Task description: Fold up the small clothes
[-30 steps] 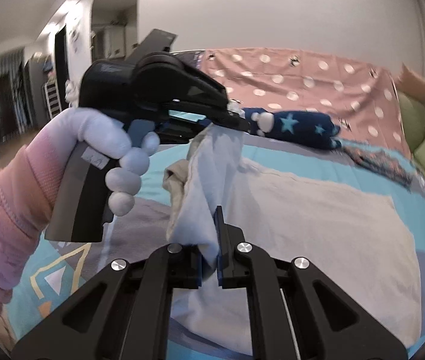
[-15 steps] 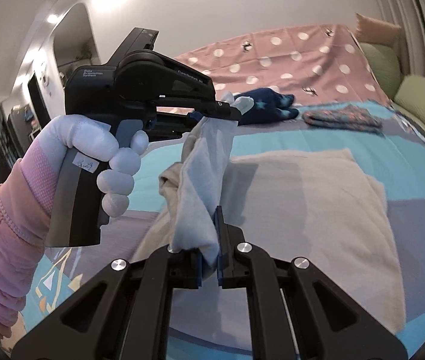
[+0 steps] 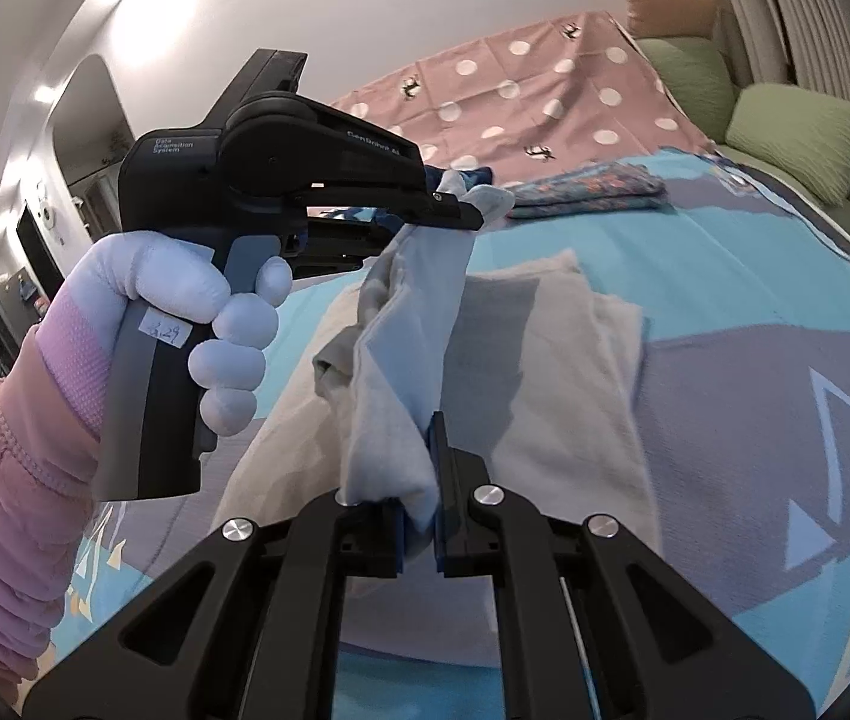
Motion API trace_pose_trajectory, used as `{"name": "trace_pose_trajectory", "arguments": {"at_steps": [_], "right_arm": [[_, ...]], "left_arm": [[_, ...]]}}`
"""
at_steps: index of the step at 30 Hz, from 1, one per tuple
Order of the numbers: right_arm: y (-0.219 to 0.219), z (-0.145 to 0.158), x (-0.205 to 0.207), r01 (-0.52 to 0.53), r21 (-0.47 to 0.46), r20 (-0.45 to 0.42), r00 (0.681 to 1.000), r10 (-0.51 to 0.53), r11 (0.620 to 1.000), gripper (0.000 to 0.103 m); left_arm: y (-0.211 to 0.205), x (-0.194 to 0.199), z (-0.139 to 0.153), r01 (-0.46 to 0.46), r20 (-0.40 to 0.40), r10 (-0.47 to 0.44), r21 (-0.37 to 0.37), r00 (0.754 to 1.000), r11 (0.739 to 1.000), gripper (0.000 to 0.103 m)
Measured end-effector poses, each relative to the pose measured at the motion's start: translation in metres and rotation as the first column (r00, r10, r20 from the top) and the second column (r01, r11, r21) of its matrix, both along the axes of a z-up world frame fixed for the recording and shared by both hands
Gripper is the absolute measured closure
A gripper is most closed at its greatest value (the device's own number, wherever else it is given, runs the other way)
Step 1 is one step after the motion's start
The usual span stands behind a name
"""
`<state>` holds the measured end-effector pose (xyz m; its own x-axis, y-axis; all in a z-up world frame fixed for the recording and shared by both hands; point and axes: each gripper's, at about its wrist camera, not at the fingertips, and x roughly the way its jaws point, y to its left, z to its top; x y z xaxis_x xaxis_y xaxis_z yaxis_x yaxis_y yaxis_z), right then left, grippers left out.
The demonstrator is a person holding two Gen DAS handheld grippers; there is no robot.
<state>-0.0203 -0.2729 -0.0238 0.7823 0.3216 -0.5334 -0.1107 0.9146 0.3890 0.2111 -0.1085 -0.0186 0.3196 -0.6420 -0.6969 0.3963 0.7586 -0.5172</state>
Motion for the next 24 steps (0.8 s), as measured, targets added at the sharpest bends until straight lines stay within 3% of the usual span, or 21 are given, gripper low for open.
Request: {"name": "trace_pose_trajectory", "arguments": {"at_steps": [7, 14, 19, 22, 24], "right_arm": [[-0.014, -0.011, -0.005, -0.002, 0.065, -0.04, 0.999, 0.004, 0.998, 0.097], [-0.029, -0.01, -0.002, 0.014, 0.101, -0.051, 0.999, -0.009, 0.995, 0.097], [-0.037, -0.02, -0.007, 0.02, 0.135, -0.105, 0.994, -0.006, 0.991, 0.097], [-0.042, -0.03, -0.008, 0.028, 0.153, -0.139, 0.99, -0.007, 0.988, 0.097], [-0.045, -0.034, -0.007, 0.029, 0.166, -0.16, 0.987, -0.002, 0.986, 0.097]], "left_arm": [[-0.03, -0.003, -0.012, 0.019, -0.005, -0.019, 0.084, 1.0, 0.996, 0.094], [-0.048, -0.004, -0.015, 0.029, -0.003, -0.029, 0.105, 1.0, 0.994, 0.094], [-0.069, -0.012, -0.03, 0.068, -0.002, -0.068, 0.18, 0.998, 0.981, 0.093], [-0.076, -0.013, -0.039, 0.078, -0.008, -0.078, 0.194, 0.997, 0.978, 0.091], [-0.079, -0.014, -0.042, 0.084, -0.012, -0.084, 0.195, 0.996, 0.977, 0.081]]}}
